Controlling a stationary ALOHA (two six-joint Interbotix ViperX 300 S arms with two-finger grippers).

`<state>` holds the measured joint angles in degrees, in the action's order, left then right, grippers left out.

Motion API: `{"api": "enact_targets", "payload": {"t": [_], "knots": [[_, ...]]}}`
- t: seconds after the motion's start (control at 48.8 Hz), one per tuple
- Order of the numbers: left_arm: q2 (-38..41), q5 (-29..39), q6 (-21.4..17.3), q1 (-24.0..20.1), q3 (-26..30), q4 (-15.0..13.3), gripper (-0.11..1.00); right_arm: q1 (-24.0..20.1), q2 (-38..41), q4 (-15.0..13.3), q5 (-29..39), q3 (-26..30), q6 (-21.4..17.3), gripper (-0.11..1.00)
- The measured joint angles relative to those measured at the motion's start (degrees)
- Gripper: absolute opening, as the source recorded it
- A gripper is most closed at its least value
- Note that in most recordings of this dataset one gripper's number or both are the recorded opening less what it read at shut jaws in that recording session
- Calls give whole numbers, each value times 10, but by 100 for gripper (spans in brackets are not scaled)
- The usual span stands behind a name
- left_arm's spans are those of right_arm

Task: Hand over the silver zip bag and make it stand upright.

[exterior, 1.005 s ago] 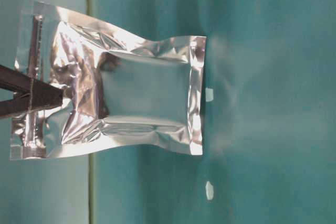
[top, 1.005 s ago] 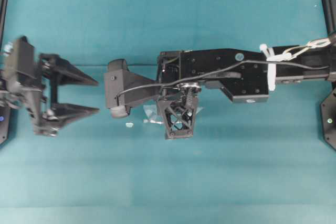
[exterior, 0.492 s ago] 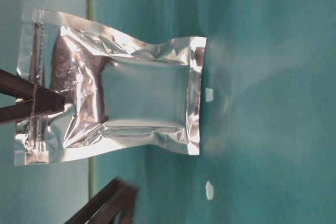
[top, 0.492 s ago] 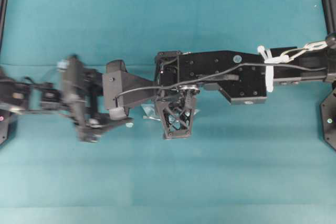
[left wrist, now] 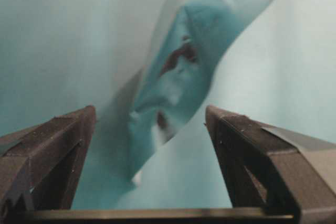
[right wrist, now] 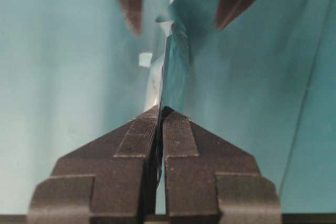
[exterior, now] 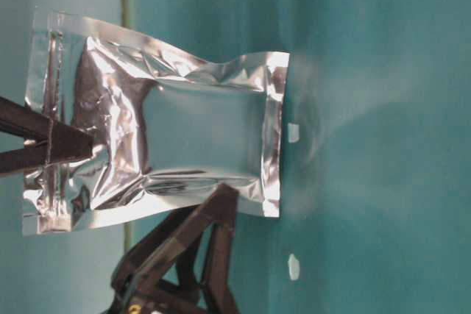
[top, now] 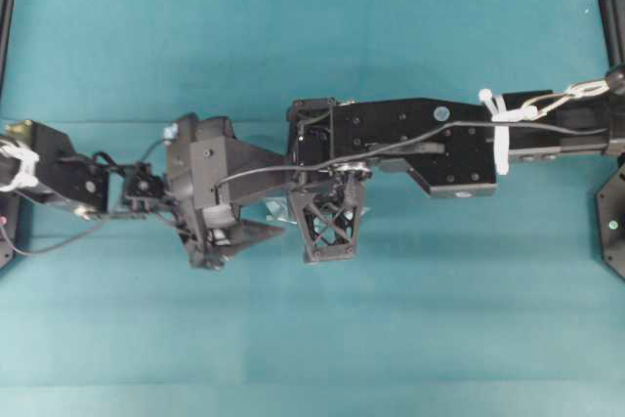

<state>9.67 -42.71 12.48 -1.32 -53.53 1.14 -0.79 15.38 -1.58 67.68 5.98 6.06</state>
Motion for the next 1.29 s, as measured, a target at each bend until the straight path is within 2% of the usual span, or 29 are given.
{"api": "enact_targets", "payload": {"t": [0.492, 0.82, 0.882, 0.943, 1.107, 1.292], "knots": [[72, -3, 0, 1, 76, 0, 92, 0, 1, 0, -1, -1, 0, 1], [77, 16, 8, -2, 86, 0, 90, -1, 1, 0, -2, -1, 0, 1], [77, 25, 11, -2, 86, 0, 86, 0, 1, 0, -2, -1, 0, 1], [77, 29, 11, -3, 86, 0, 76, 0, 1, 0, -2, -1, 0, 1], [77, 30, 4, -2, 86, 0, 37, 0, 1, -3, -2, -1, -1, 1], [77, 30, 3, -1, 86, 0, 35, 0, 1, -3, -2, -1, -1, 1]]}}
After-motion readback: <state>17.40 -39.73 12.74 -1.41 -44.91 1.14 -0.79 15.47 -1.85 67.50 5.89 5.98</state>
